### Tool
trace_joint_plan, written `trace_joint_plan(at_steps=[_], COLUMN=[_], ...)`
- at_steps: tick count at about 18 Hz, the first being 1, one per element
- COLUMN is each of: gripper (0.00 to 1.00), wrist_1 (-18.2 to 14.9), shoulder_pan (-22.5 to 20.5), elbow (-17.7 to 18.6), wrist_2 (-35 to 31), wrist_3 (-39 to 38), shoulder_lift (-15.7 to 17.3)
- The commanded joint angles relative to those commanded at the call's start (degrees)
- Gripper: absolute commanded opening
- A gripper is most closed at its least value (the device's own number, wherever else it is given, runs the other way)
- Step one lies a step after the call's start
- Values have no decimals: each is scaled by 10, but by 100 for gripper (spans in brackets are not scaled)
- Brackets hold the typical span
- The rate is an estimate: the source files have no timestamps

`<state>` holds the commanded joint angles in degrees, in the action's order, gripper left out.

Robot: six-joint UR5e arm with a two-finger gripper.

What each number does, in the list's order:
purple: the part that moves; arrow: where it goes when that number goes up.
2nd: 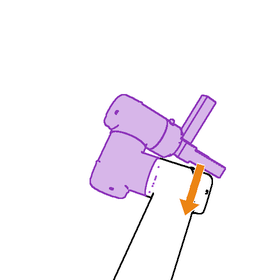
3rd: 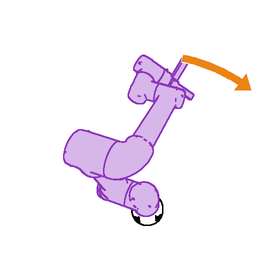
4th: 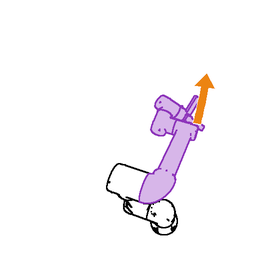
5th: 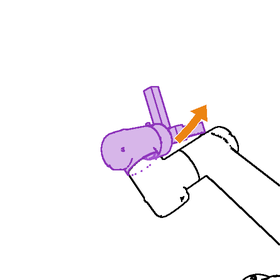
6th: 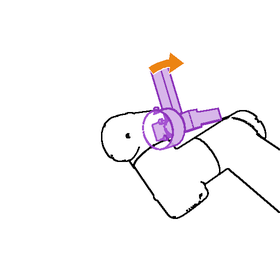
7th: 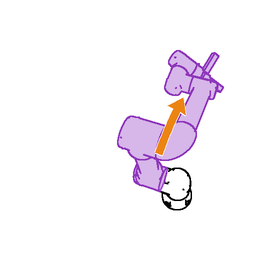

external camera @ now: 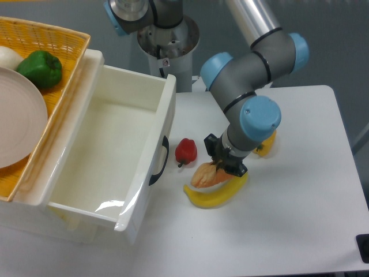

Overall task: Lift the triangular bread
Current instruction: 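Lift the grasped bread up off the table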

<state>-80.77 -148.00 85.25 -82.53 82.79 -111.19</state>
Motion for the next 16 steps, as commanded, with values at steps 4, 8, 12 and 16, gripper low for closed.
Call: trace_joint_plan(at_steps=[4,8,12,16], gripper=[0,0,0,0], wrist_1=[-3,-4,-22,-27], shoulder_pan=[-12,-22,-23,-23], elbow=[3,3,5,11], wrist_2=[-10,-10,-10,-11], wrist_3=[21,57,68,72], shoulder_lift=[24,43,65,70])
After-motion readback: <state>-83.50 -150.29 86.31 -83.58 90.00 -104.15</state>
